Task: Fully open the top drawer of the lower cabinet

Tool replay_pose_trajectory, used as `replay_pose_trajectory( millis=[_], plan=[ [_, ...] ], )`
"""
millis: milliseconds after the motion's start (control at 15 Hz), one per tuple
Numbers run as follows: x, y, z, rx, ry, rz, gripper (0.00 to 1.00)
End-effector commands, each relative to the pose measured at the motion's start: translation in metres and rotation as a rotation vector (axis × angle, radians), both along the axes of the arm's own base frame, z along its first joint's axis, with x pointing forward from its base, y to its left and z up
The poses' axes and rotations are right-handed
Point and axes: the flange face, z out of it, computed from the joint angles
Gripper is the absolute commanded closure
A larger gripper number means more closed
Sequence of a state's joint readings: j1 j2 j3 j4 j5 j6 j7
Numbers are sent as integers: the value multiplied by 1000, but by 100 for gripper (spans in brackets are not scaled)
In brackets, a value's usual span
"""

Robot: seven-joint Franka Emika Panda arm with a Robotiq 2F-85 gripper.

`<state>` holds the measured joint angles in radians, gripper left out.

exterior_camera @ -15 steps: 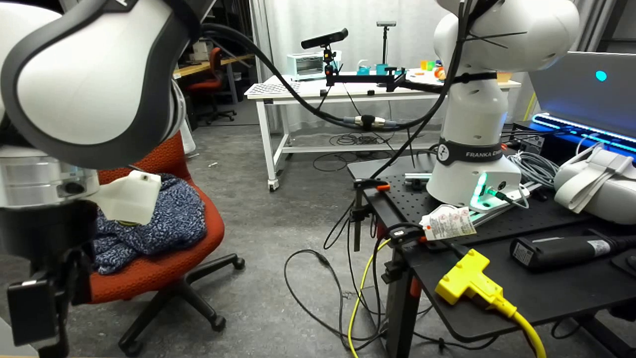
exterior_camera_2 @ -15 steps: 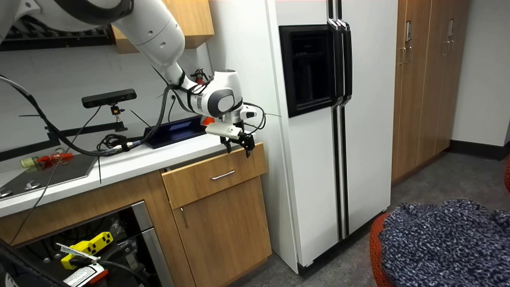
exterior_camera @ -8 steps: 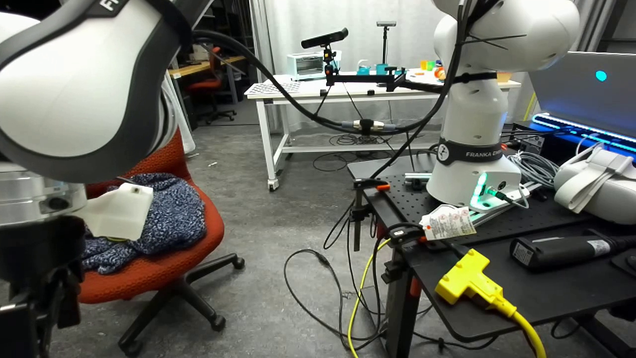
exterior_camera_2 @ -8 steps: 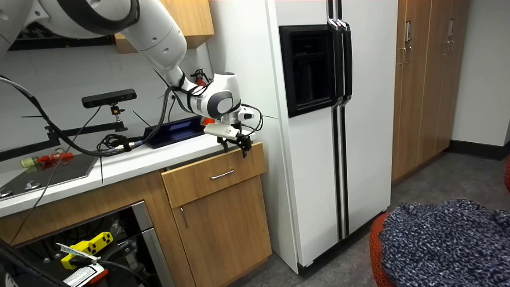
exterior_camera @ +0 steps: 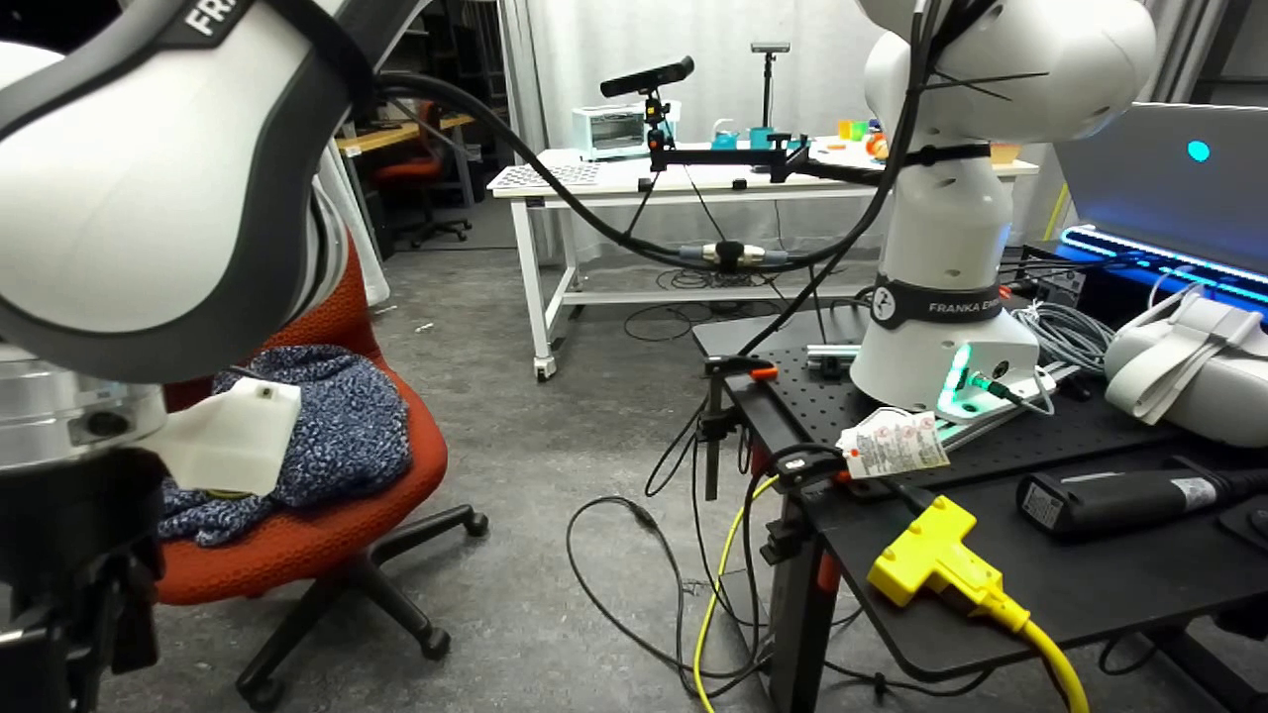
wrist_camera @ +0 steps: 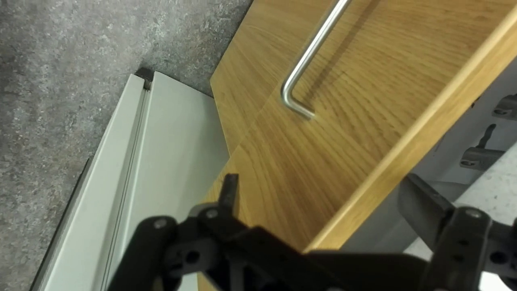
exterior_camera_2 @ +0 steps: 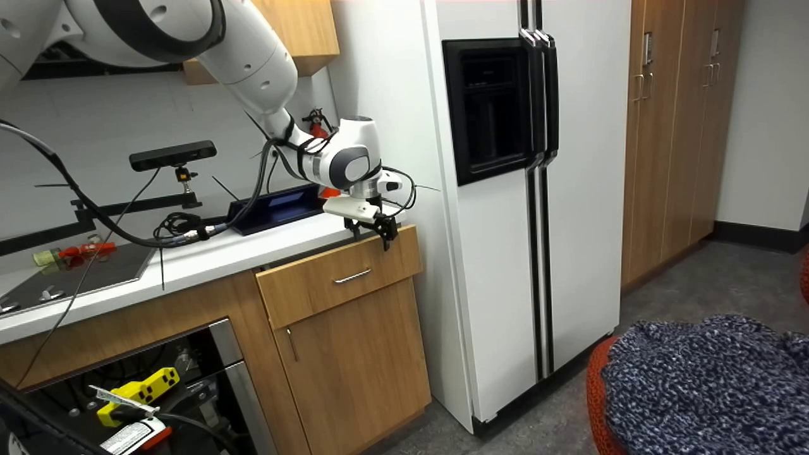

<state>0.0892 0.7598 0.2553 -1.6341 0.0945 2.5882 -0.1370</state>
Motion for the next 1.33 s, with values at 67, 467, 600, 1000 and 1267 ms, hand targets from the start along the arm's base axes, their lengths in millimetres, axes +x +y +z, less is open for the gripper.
replay_pose_trajectory(
  millis=[67,467,600,1000,1267],
  plan=[
    [3,-4,-13,-28,34,15,0],
    [7,-23,0,-173,0,49,0],
    [7,-30,5,-227,-9,56,0],
    [2,-53,21,-368,-24,37,0],
    [-14,-71,26,-442,34,8,0]
  ],
)
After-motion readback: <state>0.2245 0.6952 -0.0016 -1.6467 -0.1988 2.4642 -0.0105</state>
